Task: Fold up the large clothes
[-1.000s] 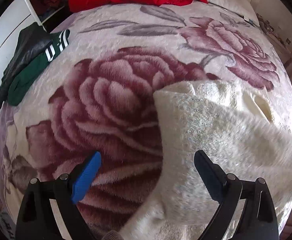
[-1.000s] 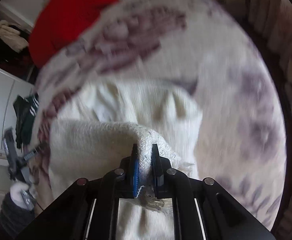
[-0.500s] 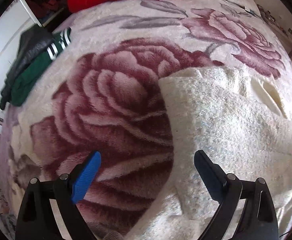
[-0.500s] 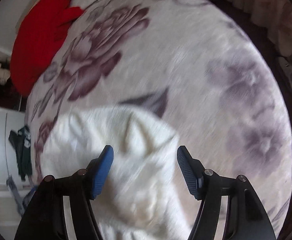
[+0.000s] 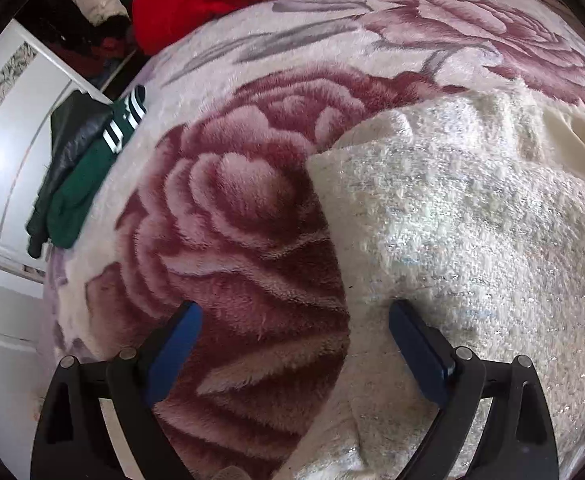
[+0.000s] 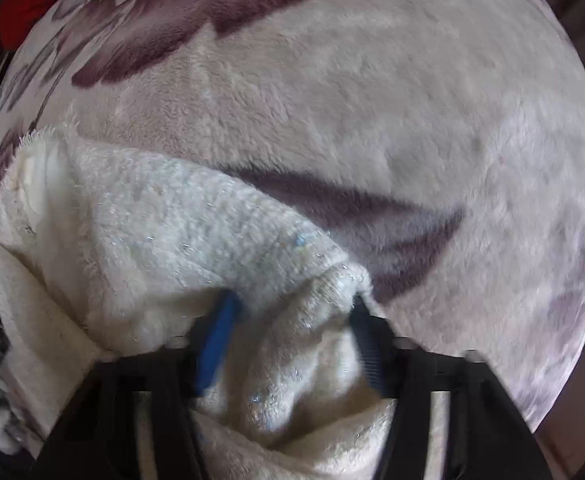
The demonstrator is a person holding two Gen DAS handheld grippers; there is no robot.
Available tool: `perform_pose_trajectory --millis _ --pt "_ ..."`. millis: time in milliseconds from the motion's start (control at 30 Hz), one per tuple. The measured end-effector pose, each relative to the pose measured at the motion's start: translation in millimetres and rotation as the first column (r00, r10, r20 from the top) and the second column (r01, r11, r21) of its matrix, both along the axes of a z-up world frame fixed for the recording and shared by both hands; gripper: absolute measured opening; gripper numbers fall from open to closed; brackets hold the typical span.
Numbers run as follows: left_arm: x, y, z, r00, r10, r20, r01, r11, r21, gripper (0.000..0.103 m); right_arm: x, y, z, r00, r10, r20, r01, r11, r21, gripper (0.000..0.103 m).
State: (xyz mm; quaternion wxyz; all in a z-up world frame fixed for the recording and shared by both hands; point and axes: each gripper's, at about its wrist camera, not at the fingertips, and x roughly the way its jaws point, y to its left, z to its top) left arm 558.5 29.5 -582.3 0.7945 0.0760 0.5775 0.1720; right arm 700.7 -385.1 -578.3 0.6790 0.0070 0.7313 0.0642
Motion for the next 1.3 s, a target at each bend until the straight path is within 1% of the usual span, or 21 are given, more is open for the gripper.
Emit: perform_pose_trajectory --millis 100,233,333,400,433,500,600,700,733,833,900,967,1000,1033,1100,1133,1167,1200,1233,1267,1300 --pt "-0.9 6.6 -3.7 1.000 -0.016 0.015 0.016 1.000 -0.010 0.103 0.2 -15.1 18.7 0.992 -0.112 0.065 0.112 0.994 0.006 0.022" --pt "0.8 8.8 -5.3 0.999 -0.033 0.007 0.033 0.999 -0.035 0.103 0.2 -26.6 32.8 0.963 -0.209 0.167 0.214 0.977 -0.012 0.020" --pt "3.6 13.4 -4.8 0.999 -0.033 -0.012 0.032 0.997 -0.067 0.103 -2.9 -31.6 23.6 0.951 -0.262 0.162 0.266 0.964 -0.002 0.021" --pt "2.1 16.7 2.7 1.000 -0.015 -0.014 0.014 0.996 -0.091 0.103 -7.1 -38.0 22.5 0.949 -0.284 0.140 0.279 0.959 0.053 0.027" --pt "-1.4 18.8 11.7 1.000 -0.001 -0.001 0.001 0.995 -0.103 0.103 -14.1 -48.8 29.7 0.942 -0.313 0.118 0.299 0.947 0.121 0.032" --pt "-11.1 20.1 29.1 1.000 0.015 0.028 -0.011 0.993 -0.116 0.103 -33.7 -72.7 43.3 0.928 -0.366 0.070 0.345 0.915 0.209 0.047" --pt "-40.6 13.6 58.9 0.997 0.048 0.060 -0.039 0.988 -0.152 0.103 -97.1 -109.8 85.7 0.899 -0.434 0.056 0.403 0.872 0.278 0.055" --pt "-77.6 -9.0 75.9 0.996 0.075 0.053 -0.058 0.963 -0.261 0.103 -164.4 -123.7 105.1 0.893 -0.446 0.057 0.421 0.874 0.243 0.060" --pt "-90.1 -24.4 75.0 0.997 0.069 0.031 -0.054 0.934 -0.352 0.103 -194.6 -129.6 105.7 0.895 -0.445 0.041 0.428 0.879 0.209 0.060" --pt "-108.9 -72.0 48.1 0.998 0.005 -0.069 -0.041 0.847 -0.530 0.103 -256.7 -133.4 94.8 0.900 -0.436 0.003 0.429 0.887 0.171 0.060" --pt "-113.9 -109.2 24.0 0.991 -0.070 -0.115 -0.011 0.810 -0.587 0.094 -286.3 -131.7 79.1 0.891 -0.453 -0.030 0.450 0.873 0.186 0.060" --pt "-112.7 -150.3 0.5 0.977 -0.160 -0.140 0.050 0.813 -0.581 0.059 -304.1 -128.4 62.1 0.878 -0.475 -0.056 0.475 0.852 0.220 0.060" --pt "-110.4 -167.2 -9.0 0.970 -0.199 -0.142 0.087 0.823 -0.561 0.047 -307.9 -124.9 55.0 0.873 -0.484 -0.057 0.483 0.845 0.230 0.060" --pt "-107.1 -184.6 -20.3 0.960 -0.237 -0.152 0.126 0.844 -0.521 0.029 -310.5 -122.2 49.4 0.871 -0.489 -0.045 0.484 0.839 0.247 0.060" --pt "-102.4 -202.9 -37.3 0.947 -0.272 -0.171 0.175 0.882 -0.437 0.031 -308.1 -113.5 34.1 0.878 -0.476 -0.043 0.468 0.836 0.287 0.060" --pt "-101.1 -204.8 -43.2 0.951 -0.260 -0.167 0.167 0.887 -0.430 0.031 -304.7 -107.7 25.1 0.886 -0.460 -0.056 0.455 0.842 0.289 0.060" --pt "-100.8 -205.0 -44.1 0.954 -0.256 -0.159 0.166 0.887 -0.430 0.032 -301.0 -102.3 18.6 0.898 -0.436 -0.067 0.435 0.851 0.294 0.049" --pt "-101.6 -206.9 -44.2 0.952 -0.265 -0.155 0.178 0.887 -0.426 0.032 -297.5 -96.2 14.5 0.918 -0.394 -0.048 0.391 0.877 0.279 0.006" --pt "-103.0 -208.4 -43.9 0.949 -0.276 -0.150 0.192 0.888 -0.418 0.032 -282.6 -90.7 10.8 0.922 -0.387 -0.016 0.380 0.894 0.237 0.006" --pt "-103.6 -208.6 -44.0 0.949 -0.276 -0.150 0.192 0.889 -0.416 0.032 -278.6 -97.0 10.4 0.903 -0.429 -0.001 0.417 0.878 0.233 0.006" --pt "-103.3 -209.4 -44.7 0.949 -0.275 -0.153 0.191 0.890 -0.414 0.031 -279.8 -109.2 8.7 0.865 -0.502 -0.017 0.489 0.834 0.254 0.006"
